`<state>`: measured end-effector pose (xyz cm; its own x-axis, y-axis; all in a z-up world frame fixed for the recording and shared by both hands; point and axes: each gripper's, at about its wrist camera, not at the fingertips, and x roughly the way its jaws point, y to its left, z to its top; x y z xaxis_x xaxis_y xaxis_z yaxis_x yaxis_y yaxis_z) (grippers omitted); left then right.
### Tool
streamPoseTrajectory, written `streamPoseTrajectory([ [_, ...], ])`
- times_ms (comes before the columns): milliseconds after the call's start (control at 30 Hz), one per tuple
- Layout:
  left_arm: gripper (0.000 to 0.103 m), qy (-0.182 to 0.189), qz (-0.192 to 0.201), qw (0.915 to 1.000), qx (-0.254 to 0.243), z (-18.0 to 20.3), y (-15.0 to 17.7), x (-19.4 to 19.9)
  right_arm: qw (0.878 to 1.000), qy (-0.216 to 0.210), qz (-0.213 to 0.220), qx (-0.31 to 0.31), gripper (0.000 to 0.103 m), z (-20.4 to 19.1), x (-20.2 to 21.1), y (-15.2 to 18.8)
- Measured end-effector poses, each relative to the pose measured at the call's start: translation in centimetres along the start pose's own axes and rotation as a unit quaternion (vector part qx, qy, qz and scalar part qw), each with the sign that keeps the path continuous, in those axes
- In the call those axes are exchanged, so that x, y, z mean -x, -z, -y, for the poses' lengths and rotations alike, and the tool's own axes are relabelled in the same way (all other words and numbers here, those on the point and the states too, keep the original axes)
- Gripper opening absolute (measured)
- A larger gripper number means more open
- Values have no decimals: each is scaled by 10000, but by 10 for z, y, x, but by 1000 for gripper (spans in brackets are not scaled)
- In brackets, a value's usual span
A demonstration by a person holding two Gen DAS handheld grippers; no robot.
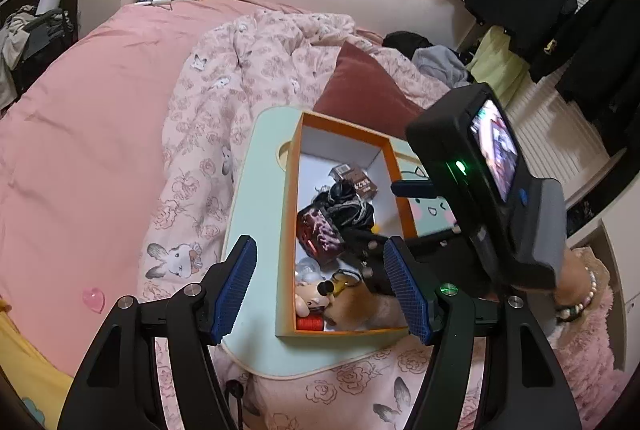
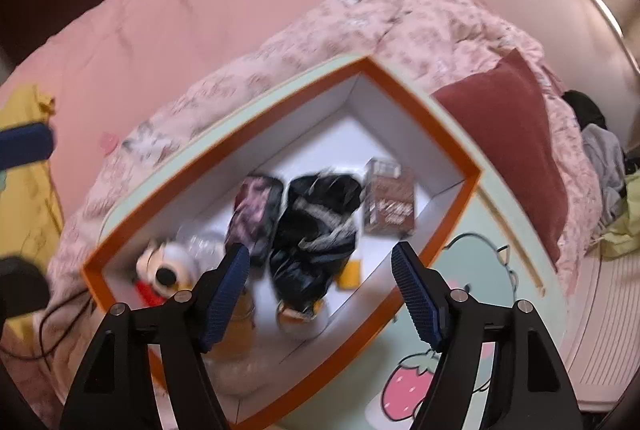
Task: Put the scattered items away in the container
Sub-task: 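Grasp the black scrunchie with the right tool while the left tool grasps the pink-black pouch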
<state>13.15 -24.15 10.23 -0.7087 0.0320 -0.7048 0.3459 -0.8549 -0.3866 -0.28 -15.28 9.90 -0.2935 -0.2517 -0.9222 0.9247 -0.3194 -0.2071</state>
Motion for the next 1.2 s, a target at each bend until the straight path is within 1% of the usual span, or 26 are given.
streamPoseTrajectory([
  [67, 67, -17, 10, 10000, -2, 2, 0, 2, 9997, -133, -143, -148, 71, 3, -11, -10],
  [100, 67, 4, 0, 10000, -10, 4, -1, 2, 9991, -250, -229, -267, 64, 6, -17, -12],
  [133, 67, 38, -8, 10000, -13, 5, -1, 2, 9980, -405, -264, -416, 58, 11, -23, -17],
  [167, 67, 71, -16, 10000, -12, 6, -1, 2, 9959, -632, -309, -572, 56, 16, -26, -19],
  [200, 67, 101, -28, 9999, -15, 8, -1, 2, 9932, -869, -359, -684, 45, 19, -28, -19],
  [233, 67, 125, -41, 9999, -32, 9, -1, 2, 9901, -1095, -420, -772, 37, 21, -29, -17],
  [333, 67, 130, -53, 9999, -93, 15, -1, 1, 9786, -1564, -676, -1152, 36, 38, -37, -13],
  [367, 67, 127, -60, 9999, -101, 18, -1, 0, 9751, -1655, -750, -1275, 36, 44, -41, -14],
  [400, 67, 125, -75, 9998, -109, 20, -2, -1, 9724, -1709, -754, -1399, 33, 50, -43, -15],
  [433, 67, 123, -112, 9998, -131, 24, -3, -3, 9713, -1726, -725, -1470, 32, 54, -44, -17],
  [500, 67, 131, -228, 9994, -215, 32, -5, -11, 9745, -1581, -679, -1441, 32, 52, -42, -20],
  [533, 67, 150, -337, 9989, -294, 38, -6, -16, 9791, -1385, -697, -1313, 32, 47, -43, -24],
  [567, 68, 82, -399, 9984, -383, 44, -6, -20, 9847, -1156, -699, -1105, 32, 40, -44, -26],
  [600, 68, 64, -390, 9984, -416, 46, -7, -21, 9885, -960, -683, -952, 31, 37, -45, -25],
  [633, 68, 181, -385, 9984, -378, 47, -7, -22, 9900, -886, -672, -869, 28, 36, -46, -20],
  [700, 68, 427, -470, 9977, -232, 44, -8, -23, 9866, -1113, -656, -999, 24, 42, -49, -20],
  [733, 68, 413, -474, 9978, -201, 44, -7, -23, 9842, -1213, -633, -1122, 23, 46, -47, -19],
  [833, 68, 286, -479, 9982, -210, 44, -4, -24, 9751, -1618, -446, -1448, 22, 59, -35, -14],
  [900, 68, 230, -567, 9978, -268, 49, -2, -31, 9701, -1787, -236, -1626, 22, 70, -22, -10],
  [933, 68, 136, -626, 9974, -340, 54, -2, -38, 9671, -1866, -136, -1723, 22, 77, -14, -7],
  [1000, 68, 16, -806, 9955, -500, 62, -5, -56, 9630, -1963, -25, -1848, 22, 85, 0, -8],
  [1067, 68, -9, -1174, 9912, -604, 69, -7, -83, 9598, -1984, 85, -1986, 22, 99, 9, -6],
  [1100, 68, -82, -1293, 9895, -636, 71, -8, -93, 9583, -1999, 121, -2041, 22, 105, 14, -5],
  [1200, 66, -761, -1444, 9833, -809, 77, -13, -120, 9569, -1988, 222, -2104, 22, 114, 27, 0],
])
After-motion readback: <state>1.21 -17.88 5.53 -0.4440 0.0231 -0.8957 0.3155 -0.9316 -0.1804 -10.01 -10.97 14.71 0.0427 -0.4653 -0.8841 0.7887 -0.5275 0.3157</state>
